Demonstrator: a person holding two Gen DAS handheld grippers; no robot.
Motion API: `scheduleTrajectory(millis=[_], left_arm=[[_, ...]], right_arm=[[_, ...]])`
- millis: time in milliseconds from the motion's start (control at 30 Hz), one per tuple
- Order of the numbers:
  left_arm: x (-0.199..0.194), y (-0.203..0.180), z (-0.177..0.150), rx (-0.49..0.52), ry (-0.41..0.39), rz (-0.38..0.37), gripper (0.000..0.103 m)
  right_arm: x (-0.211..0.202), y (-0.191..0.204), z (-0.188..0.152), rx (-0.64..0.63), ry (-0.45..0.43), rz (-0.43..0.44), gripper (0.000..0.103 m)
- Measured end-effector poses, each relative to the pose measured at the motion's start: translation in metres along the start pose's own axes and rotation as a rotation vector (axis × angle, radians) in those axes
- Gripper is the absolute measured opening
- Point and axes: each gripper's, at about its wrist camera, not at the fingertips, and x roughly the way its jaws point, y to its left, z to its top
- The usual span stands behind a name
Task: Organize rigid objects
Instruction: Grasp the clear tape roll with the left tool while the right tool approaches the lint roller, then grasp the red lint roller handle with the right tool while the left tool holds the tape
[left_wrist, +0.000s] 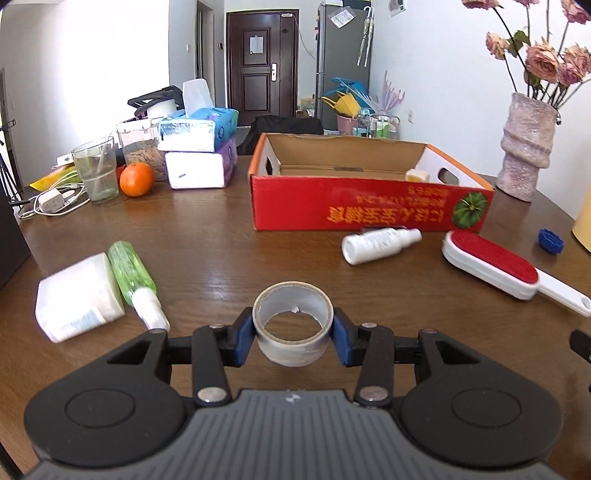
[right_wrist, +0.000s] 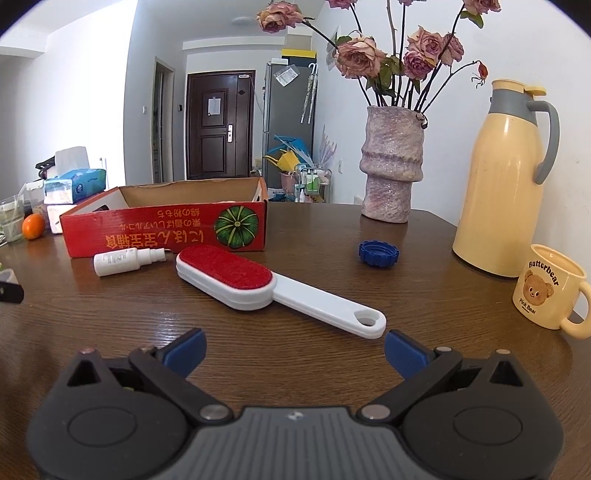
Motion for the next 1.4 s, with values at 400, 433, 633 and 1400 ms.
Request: scheduleTrajectory(millis=[400, 433, 633, 1400], left_arm=[[0.020, 0.039, 0.011, -0.042, 0.017, 0.032, 0.044], [0.021, 0.041, 0.011, -0.048, 0.020, 0.033, 0.044], [0.016, 0.042, 0.011, -0.041, 0.000, 0.023, 0.044], [0.014, 0.038, 0.004, -0.019, 0.002, 0.026, 0.044]], right_arm=[[0.054, 0.017, 0.029, -0.057, -0.003, 0.025, 0.103], [0.062, 0.018, 0.032, -0.061, 0.003, 0.026, 0.103], [0.104, 0.021, 0.046, -0.068, 0.083, 0.094, 0.101], [0.098, 0.041, 0.037, -0.026, 0.186, 0.178, 0.050]])
